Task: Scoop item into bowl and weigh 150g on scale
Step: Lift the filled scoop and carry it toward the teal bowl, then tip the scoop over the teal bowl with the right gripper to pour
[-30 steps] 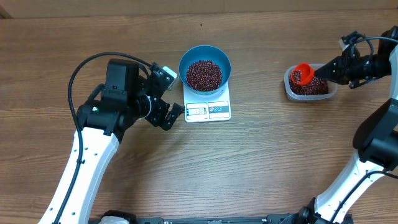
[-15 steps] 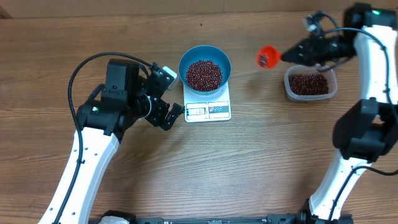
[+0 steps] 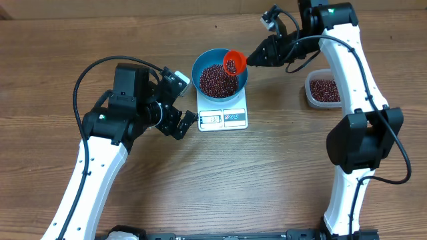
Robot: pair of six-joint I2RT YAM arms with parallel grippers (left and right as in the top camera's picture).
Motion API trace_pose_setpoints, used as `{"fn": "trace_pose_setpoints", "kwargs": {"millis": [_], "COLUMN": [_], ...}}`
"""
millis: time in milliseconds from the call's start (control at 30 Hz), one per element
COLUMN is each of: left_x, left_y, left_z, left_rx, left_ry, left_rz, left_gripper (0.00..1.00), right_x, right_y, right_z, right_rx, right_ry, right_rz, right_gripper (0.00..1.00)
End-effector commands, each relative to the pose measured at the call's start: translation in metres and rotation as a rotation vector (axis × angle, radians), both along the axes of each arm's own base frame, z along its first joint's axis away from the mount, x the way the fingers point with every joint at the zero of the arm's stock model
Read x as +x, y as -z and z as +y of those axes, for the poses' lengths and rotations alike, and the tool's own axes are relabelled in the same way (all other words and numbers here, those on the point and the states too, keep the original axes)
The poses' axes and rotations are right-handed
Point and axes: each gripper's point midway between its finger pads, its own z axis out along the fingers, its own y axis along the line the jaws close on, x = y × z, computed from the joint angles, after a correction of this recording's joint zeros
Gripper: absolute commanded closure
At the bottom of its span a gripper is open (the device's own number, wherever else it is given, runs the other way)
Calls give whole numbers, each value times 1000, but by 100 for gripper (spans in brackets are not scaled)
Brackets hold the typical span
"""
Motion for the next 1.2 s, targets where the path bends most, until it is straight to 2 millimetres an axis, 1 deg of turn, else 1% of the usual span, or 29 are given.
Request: {"fn": "trace_pose_setpoints", "kwargs": {"millis": [0, 100, 200, 367, 433, 533, 700, 800, 933, 1167], "left_x": [1, 1, 1, 1, 1, 1, 1, 1, 1, 1], "left_y": [-5, -5, -5, -5, -5, -5, -5, -5, -5, -5], "left_z": [0, 0, 0, 0, 0, 0, 0, 0, 0, 0], "left_rx": [11, 11, 10, 10, 10, 10, 10, 10, 10, 10], "left_ry": [15, 15, 15, 15, 15, 15, 15, 15, 15, 15], "left_rz": [-23, -24, -24, -24, -24, -24, -24, -24, -24, -24], "left_gripper": [1, 1, 0, 1, 1, 0, 1, 1, 0, 1], "right_x": [8, 12, 14, 11, 7, 7, 5, 8, 12, 9], "right_y": [-17, -21, -17, -9, -11, -14, -20, -24, -35, -47], "right_z": [5, 11, 18, 27, 35, 40, 46, 45, 47, 46], "right_rx": [-87, -175, -270, -411, -466, -512, -542, -560, -543, -551], "right_ry": [2, 1, -5, -27, -58, -65, -69, -56, -41, -78], "right_rz": [-107, -172, -223, -282, -331, -378, -419, -444, -486, -544], "right_gripper": [96, 96, 96, 96, 96, 96, 96, 96, 96, 96]}}
